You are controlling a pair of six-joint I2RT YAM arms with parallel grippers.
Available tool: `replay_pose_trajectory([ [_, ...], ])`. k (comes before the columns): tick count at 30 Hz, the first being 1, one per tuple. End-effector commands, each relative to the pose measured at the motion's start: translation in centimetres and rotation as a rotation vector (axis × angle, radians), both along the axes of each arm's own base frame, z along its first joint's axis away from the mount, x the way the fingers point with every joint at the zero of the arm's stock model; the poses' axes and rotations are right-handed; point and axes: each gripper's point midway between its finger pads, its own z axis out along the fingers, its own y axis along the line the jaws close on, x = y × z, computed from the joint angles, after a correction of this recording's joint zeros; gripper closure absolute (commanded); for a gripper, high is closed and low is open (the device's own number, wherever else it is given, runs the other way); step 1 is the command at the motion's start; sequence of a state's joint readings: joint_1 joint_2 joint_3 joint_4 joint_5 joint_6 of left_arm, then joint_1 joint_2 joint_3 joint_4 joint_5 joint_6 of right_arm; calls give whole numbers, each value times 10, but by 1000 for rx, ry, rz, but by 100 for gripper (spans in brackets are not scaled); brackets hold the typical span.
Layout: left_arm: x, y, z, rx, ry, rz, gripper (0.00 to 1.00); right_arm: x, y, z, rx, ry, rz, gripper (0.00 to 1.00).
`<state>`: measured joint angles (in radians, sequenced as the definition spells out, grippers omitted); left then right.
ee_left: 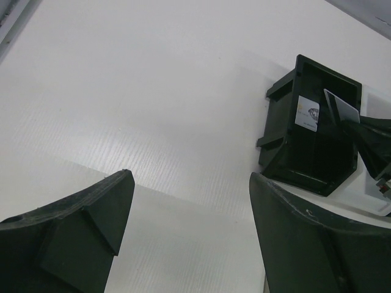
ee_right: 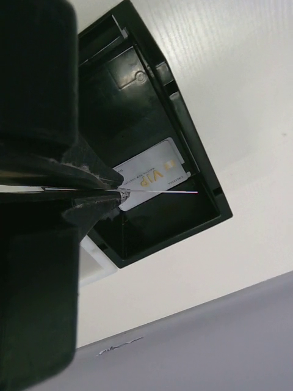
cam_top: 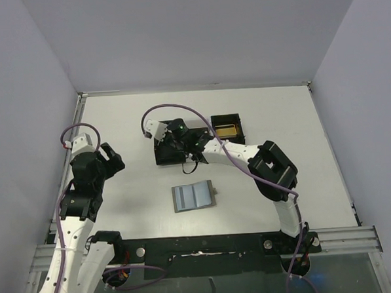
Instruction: Take the credit cards out of the card holder
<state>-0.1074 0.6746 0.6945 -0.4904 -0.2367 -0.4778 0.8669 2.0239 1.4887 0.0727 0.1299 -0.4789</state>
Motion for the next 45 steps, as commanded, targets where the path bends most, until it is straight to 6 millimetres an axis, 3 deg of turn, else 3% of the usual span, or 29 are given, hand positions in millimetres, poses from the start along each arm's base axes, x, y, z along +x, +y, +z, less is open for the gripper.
replay_pose_trajectory([
  [1, 5, 3, 16, -4, -57, 13, 24, 18, 5, 27, 9, -90, -28, 100],
  [22, 10, 2, 10, -18, -43, -10, 24, 41, 10, 3, -33, -90, -15, 100],
  [42, 12, -2, 6, -25, -30, -35, 24, 63, 13, -44, -270, -172, 79, 100],
  [45, 13, -2, 5, -24, -29, -35, 24, 62, 13, -50, -297, -177, 95, 96],
])
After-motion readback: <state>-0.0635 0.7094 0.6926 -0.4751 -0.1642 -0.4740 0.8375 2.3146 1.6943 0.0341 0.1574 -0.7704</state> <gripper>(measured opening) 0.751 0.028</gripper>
